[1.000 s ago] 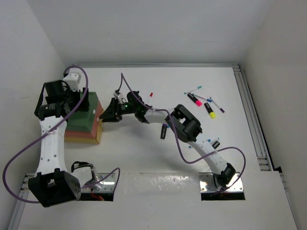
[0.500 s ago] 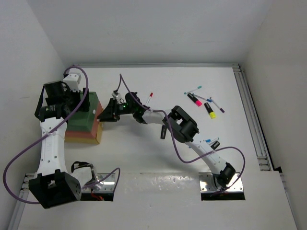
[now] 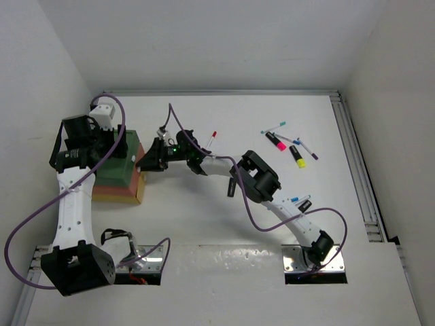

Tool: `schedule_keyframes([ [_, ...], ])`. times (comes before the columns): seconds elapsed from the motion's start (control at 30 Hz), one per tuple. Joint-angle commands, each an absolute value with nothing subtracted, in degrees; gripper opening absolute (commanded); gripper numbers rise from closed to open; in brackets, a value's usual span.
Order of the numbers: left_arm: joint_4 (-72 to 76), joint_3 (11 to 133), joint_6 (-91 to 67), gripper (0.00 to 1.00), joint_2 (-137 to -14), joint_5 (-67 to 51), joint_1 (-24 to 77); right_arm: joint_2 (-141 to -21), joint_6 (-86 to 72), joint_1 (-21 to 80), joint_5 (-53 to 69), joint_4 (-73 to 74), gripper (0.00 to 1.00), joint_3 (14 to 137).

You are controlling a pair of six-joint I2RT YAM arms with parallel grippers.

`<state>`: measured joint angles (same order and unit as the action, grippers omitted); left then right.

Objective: Sort the stationery into containers
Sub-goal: Open the drawer in the storage box.

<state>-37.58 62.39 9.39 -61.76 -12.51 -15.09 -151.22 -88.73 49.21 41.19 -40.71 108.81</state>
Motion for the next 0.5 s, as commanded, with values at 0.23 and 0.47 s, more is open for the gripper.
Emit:
schedule_keyframes([
  [0.23,-46.1,59.2,10.6,0.86,-63.1,-11.4,-15.5,-152.3,-90.8,50.9,40.5,-46.9,0.38,110.9],
  [0.47,-46.0,58.8,10.5,0.86,-63.1,-11.5,-15.5,-152.1,-91.1,51.0,40.5,-47.7,0.20,110.9],
])
